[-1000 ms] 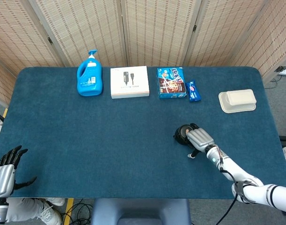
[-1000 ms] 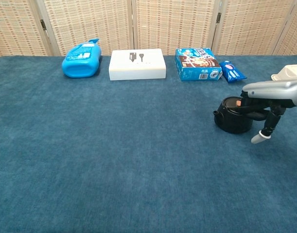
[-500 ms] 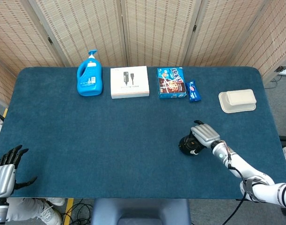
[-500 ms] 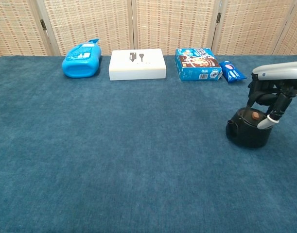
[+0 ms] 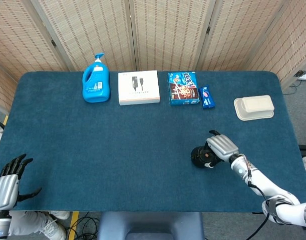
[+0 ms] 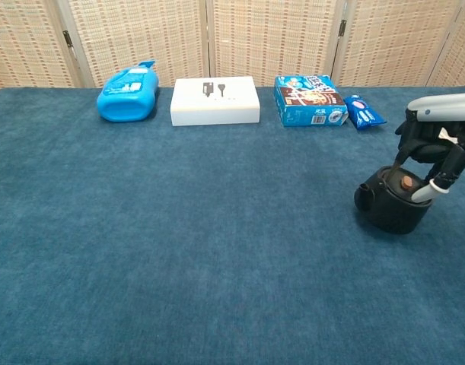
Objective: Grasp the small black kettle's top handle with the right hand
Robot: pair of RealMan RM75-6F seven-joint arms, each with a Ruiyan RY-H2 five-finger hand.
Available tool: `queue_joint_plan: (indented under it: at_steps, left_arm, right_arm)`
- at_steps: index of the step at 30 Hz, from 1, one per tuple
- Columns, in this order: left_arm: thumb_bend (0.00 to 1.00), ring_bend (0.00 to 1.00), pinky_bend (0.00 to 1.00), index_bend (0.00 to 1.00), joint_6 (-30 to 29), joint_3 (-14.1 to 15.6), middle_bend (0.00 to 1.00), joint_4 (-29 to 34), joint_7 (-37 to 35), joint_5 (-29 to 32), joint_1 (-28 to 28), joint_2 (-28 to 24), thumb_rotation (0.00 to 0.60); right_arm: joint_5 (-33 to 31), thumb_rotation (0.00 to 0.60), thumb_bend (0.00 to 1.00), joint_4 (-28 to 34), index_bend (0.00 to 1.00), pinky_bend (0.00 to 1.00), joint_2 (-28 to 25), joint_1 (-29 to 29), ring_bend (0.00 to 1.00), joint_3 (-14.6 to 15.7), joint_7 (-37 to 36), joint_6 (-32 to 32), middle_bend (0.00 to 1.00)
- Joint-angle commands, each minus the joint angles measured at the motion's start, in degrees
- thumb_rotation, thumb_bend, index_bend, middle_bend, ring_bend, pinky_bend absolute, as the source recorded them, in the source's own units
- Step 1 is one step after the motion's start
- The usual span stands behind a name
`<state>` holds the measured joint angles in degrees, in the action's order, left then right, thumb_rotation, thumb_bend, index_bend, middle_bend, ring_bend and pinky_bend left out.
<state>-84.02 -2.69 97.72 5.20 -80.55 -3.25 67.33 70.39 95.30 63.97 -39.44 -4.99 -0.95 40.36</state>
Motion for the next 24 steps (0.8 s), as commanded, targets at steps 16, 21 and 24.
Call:
queue_joint_plan:
  at_steps: [16,21,24]
  left_arm:
    - [0.15,0.11,0.14,0.21,0.6,0.0,0.10,0.7,-0.3,-0.4,-0.6,0.0,0.260]
    - [0.15,0.11,0.14,0.21,0.2,-0.2,0.10,0.6,-0.4,-0.6,-0.5,0.3,0.086]
    - [0.15,0.11,0.14,0.21,0.2,-0.1,0.10,0.6,-0.4,-0.7,-0.6,0.1,0.053]
  right_arm:
    - [-8.7,0.485,0.00,8.2,1.00,0.02,-3.1,1.2,0.91,2.3,13.1,5.3,0.98]
    - [-11.0,0.437,0.00,10.2,1.00,0.01,-3.6,1.3,0.91,2.6,15.2,6.6,1.00]
    - [-11.1,0.412,0.00,10.7,1.00,0.01,-3.5,1.5,0.93,2.7,15.5,7.1,1.00]
